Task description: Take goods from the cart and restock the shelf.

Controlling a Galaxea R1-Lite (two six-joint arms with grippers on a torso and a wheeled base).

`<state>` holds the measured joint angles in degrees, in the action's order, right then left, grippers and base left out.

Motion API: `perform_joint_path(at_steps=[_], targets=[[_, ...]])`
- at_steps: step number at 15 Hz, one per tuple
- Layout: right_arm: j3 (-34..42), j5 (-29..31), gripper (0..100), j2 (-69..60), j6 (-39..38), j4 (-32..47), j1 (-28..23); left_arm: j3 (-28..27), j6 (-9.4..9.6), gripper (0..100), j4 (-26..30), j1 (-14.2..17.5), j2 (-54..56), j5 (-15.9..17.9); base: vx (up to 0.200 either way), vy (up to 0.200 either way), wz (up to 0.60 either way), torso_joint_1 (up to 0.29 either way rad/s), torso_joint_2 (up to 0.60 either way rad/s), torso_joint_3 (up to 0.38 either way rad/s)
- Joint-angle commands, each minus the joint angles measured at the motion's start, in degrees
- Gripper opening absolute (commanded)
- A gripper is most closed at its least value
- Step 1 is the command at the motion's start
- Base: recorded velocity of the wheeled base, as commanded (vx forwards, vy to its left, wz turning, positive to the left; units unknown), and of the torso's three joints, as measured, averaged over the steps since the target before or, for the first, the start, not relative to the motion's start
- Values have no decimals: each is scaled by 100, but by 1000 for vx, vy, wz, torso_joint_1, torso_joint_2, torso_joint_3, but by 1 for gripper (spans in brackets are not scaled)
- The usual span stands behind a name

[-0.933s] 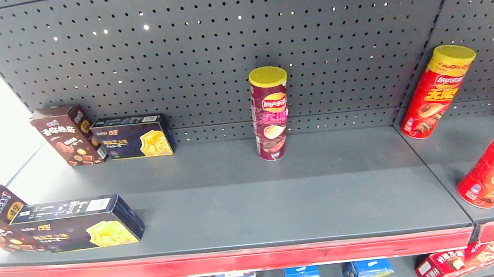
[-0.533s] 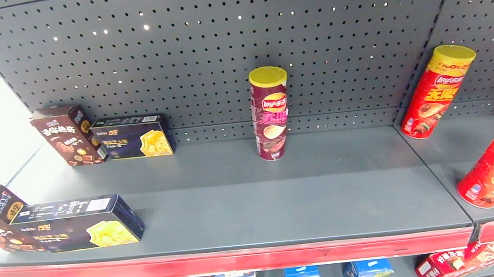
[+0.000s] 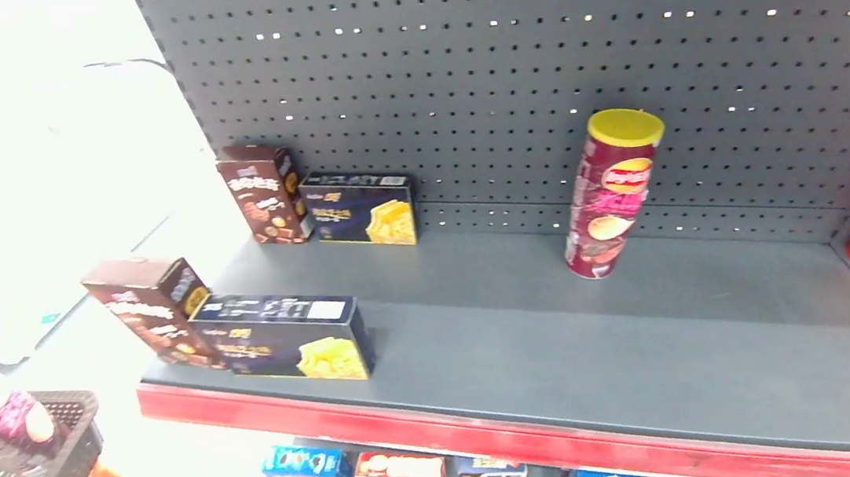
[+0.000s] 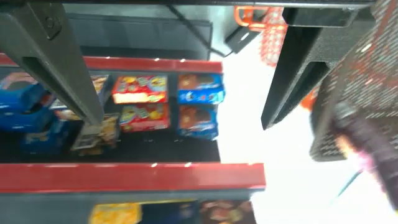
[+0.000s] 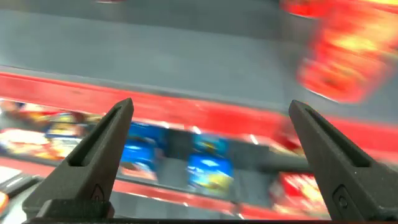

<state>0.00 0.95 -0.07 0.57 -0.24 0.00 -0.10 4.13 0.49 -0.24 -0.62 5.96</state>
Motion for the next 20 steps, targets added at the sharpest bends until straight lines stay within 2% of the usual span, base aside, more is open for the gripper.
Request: perform_joint_path(at_steps=[1,5,14,15,16,17,19,20], targets=[[0,2,100,7,4,-2,0,1,0,100,4,-2,-8,2,0,0,600,2,2,2],[0,10,100,7,4,-2,0,1,0,100,-5,-2,-8,2,0,0,600,2,4,4],[0,10,100,7,-31,7,9,-8,9,100,13,-2,-8,10,0,0,0,0,0,0],[0,10,100,7,-31,7,0,-34,9,100,13,7,-8,-104,0,0,0,0,0,0],[0,10,100,7,-31,7,0,-395,35,100,83,7,-87,-561,0,0,0,0,0,0],[0,10,100,7,-31,7,0,-1001,44,100,285,-28,-588,-886,0,0,0,0,0,0],[0,10,100,7,-31,7,0,-1713,44,100,619,-37,-1678,-1000,0,0,0,0,0,0],[0,10,100,7,-31,7,0,-1722,35,100,549,-55,-2170,-983,0,0,0,0,0,0]])
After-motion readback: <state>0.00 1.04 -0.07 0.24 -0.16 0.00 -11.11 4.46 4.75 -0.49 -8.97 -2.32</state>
